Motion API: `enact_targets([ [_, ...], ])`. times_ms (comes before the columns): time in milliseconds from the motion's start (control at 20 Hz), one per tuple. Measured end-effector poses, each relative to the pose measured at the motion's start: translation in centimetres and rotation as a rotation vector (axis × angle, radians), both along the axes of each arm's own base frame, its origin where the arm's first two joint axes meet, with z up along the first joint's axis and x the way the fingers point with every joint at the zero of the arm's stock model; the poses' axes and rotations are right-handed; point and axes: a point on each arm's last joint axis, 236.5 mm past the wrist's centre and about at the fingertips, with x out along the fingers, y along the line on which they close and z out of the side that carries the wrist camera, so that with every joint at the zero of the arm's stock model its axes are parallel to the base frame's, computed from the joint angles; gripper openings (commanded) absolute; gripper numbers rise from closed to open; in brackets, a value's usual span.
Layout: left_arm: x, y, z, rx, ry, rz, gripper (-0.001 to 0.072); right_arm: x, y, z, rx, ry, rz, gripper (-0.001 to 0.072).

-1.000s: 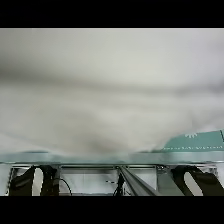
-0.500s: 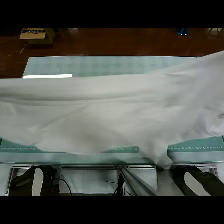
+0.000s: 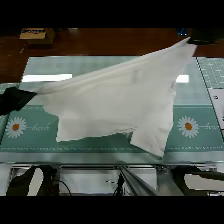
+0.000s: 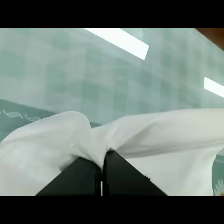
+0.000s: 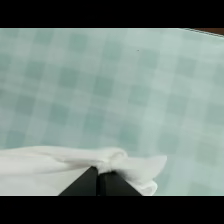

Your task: Fold the shirts.

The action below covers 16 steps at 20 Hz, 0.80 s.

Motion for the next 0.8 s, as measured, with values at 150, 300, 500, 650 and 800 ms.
enact_targets([
  [150,3.9,1.5,-2.8,0.004,-0.023,0.035,0.0022,4.2,0.7,-3.3,0.012,-0.015,-0.005,0.004],
  [300,6.8,1.7,-5.5,0.035,-0.032,0.034,0.0023,6.8,1.1,-7.2,0.018,0.016,-0.012,0.004],
  [500,9.5,0.8,-9.5,0.079,-0.009,0.02,0.0023,8.1,1.3,-13.3,0.036,0.136,-0.043,0.0041],
  [650,10.0,0.0,-12.5,0.083,0.049,-0.004,0.0031,7.8,1.6,-17.5,0.045,0.245,-0.052,0.0214],
  [800,10.2,0.4,-13.0,0.087,0.062,-0.024,0.0248,7.4,1.5,-18.8,0.042,0.286,-0.048,0.0432],
])
